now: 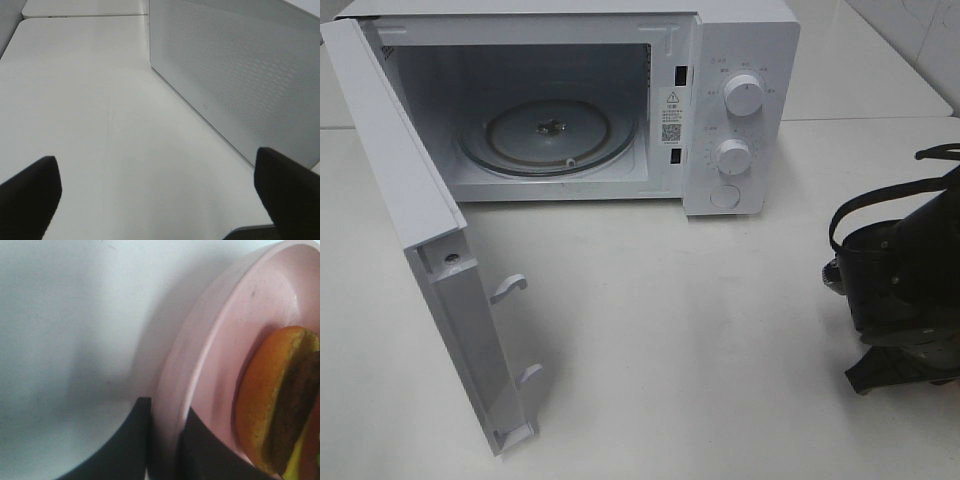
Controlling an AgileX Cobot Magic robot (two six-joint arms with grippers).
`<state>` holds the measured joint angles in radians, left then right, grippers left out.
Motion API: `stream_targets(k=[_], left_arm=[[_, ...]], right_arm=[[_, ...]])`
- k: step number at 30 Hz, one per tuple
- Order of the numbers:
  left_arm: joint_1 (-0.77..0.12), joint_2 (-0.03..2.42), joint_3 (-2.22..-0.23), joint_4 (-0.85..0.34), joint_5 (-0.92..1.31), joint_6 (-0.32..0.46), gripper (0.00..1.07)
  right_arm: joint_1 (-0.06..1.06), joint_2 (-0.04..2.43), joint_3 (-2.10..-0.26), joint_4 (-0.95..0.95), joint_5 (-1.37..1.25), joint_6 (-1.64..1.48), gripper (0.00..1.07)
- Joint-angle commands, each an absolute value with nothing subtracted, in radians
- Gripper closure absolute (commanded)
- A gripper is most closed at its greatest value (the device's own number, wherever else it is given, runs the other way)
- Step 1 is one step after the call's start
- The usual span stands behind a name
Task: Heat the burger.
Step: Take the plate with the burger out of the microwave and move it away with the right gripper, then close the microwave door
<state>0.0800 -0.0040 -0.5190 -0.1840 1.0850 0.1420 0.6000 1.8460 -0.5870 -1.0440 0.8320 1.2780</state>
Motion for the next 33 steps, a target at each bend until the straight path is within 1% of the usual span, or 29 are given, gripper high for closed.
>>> stream_targets(k=[1,8,10,11,12,13,15,16,17,18,19,20,21,22,23,24,25,26,29,33], left_arm=[[0.074,-0.013,-0.517,-0.189,1.075,0.137,0.06],[0.074,-0.013,-0.517,-0.189,1.075,0.137,0.06],[0.074,-0.013,-0.517,-0.189,1.075,0.137,0.06],[0.074,-0.013,-0.517,-0.189,1.075,0.137,0.06],[0.074,-0.013,-0.517,-0.189,1.075,0.137,0.06],[0.074,-0.013,-0.517,-0.189,1.075,0.137,0.06],[0.074,-0.013,-0.517,-0.189,1.075,0.137,0.06],[0.074,-0.013,-0.517,-0.189,1.075,0.137,0.06],[0.074,-0.013,-0.517,-0.189,1.075,0.137,0.06],[0.074,-0.013,-0.517,-0.189,1.075,0.137,0.06],[0.074,-0.013,-0.517,-0.189,1.075,0.137,0.06],[0.074,-0.013,-0.517,-0.189,1.075,0.137,0.06],[0.074,-0.013,-0.517,-0.189,1.075,0.137,0.06],[0.074,-0.013,-0.517,-0.189,1.075,0.137,0.06],[0.074,-0.013,-0.517,-0.189,1.075,0.137,0.06],[0.074,-0.013,-0.517,-0.189,1.075,0.137,0.06],[0.074,-0.013,-0.517,-0.189,1.075,0.137,0.06],[0.074,-0.013,-0.517,-0.189,1.075,0.137,0.06],[0.074,-0.013,-0.517,-0.189,1.075,0.137,0.06],[0.074,-0.013,-0.517,-0.189,1.075,0.137,0.06]], right_arm=[[0.595,1.87,-0.584,-1.108,0.887,1.292,1.0],[0.595,1.902,-0.584,-1.116,0.877,1.335,0.96],[0.595,1.921,-0.584,-1.114,0.873,1.35,0.91],[0.595,1.921,-0.584,-1.114,0.873,1.35,0.91],[0.595,1.923,-0.584,-1.111,0.873,1.35,0.87],[0.595,1.923,-0.584,-1.111,0.873,1.35,0.87],[0.597,1.923,-0.584,-1.107,0.872,1.347,0.77],[0.597,1.923,-0.584,-1.107,0.872,1.347,0.77],[0.597,1.923,-0.584,-1.096,0.855,1.334,0.69],[0.597,1.921,-0.584,-1.086,0.839,1.323,0.65],[0.597,1.921,-0.584,-1.086,0.839,1.323,0.65],[0.597,1.915,-0.586,-1.055,0.801,1.282,0.58],[0.597,1.91,-0.586,-1.046,0.792,1.271,0.56],[0.597,1.91,-0.586,-1.046,0.792,1.271,0.56],[0.613,1.89,-0.586,-1.024,0.787,1.248,0.51],[0.613,1.89,-0.586,-1.024,0.787,1.248,0.51],[0.625,1.861,-0.586,-1.011,0.802,1.232,0.48],[0.632,1.848,-0.586,-1.003,0.811,1.224,0.47],[0.633,1.809,-0.586,-0.974,0.817,1.185,0.45],[0.633,1.707,-0.586,-0.888,0.816,1.051,0.42]])
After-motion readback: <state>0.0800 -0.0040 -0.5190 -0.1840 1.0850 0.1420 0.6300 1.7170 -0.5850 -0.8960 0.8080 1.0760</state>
